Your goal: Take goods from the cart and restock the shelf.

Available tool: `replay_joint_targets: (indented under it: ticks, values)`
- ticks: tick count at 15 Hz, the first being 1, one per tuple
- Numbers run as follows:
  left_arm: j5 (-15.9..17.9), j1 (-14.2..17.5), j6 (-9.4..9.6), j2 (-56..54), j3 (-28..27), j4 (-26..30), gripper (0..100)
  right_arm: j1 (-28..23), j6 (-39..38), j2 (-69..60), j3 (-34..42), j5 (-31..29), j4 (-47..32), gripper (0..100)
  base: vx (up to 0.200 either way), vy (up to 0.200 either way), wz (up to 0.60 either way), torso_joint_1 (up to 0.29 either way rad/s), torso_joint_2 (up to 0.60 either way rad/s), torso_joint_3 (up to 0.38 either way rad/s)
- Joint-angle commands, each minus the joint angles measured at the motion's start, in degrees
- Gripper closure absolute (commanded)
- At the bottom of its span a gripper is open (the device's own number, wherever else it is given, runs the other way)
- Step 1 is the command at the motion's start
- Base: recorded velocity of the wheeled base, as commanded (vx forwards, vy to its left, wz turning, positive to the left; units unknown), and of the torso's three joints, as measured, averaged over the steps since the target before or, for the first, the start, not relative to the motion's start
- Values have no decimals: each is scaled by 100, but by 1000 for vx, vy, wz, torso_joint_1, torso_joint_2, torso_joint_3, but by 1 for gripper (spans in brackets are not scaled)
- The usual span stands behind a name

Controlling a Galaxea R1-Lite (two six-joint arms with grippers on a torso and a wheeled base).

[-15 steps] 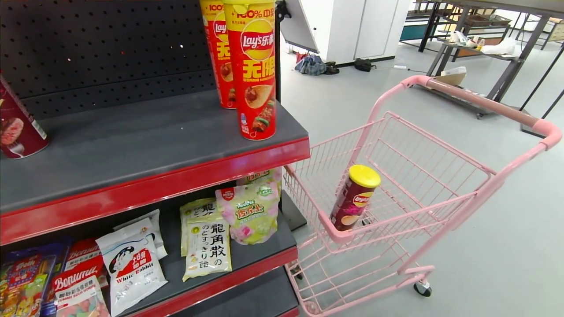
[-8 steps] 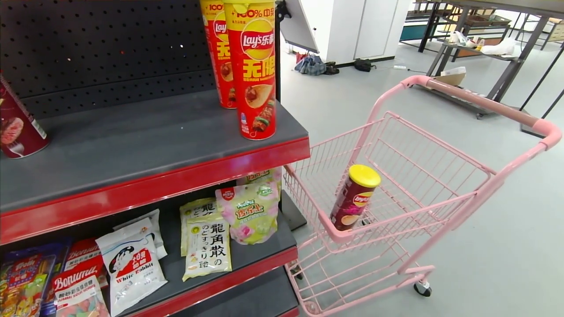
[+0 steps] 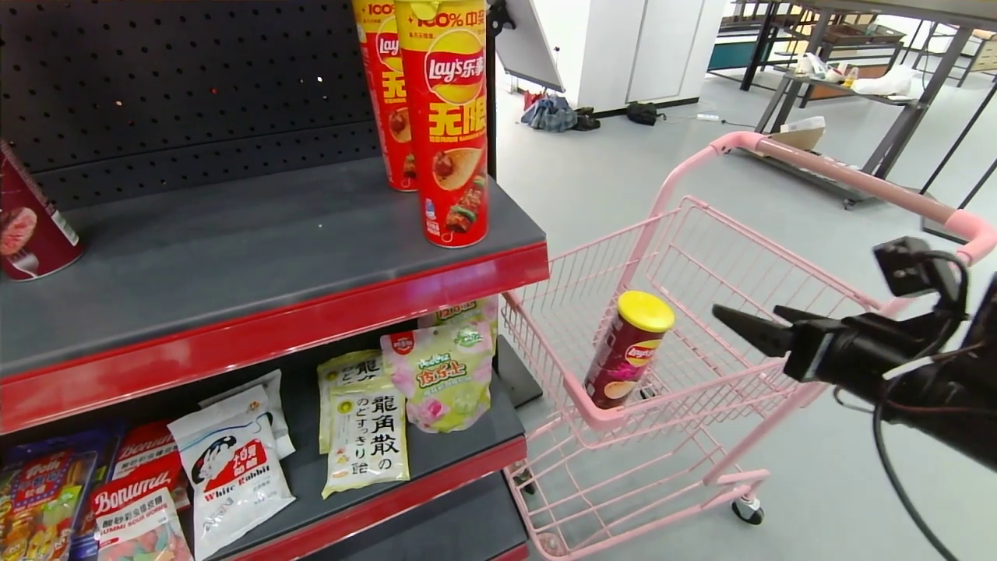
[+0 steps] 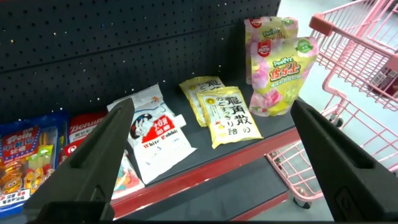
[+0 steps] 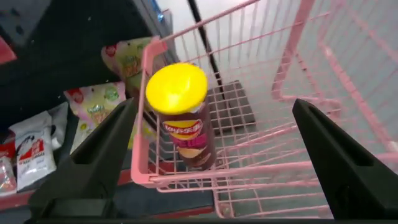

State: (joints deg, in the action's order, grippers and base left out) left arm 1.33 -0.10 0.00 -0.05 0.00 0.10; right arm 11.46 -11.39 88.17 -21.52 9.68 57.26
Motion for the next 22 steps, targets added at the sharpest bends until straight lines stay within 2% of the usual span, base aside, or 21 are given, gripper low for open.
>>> replay_joint_targets:
  ticks: [1,4,22]
  values:
    - [-1,1,0,5,0,-1,0,260,-13,903,130,43,66,0,0,0,0,0,0,0]
    - [-1,1,0,5,0,-1,0,506,-22,938,121,52,66,0,0,0,0,0,0,0]
    - [-1,1,0,5,0,-1,0,524,-399,2740,-1540,43,84,0,0,0,0,0,0,0]
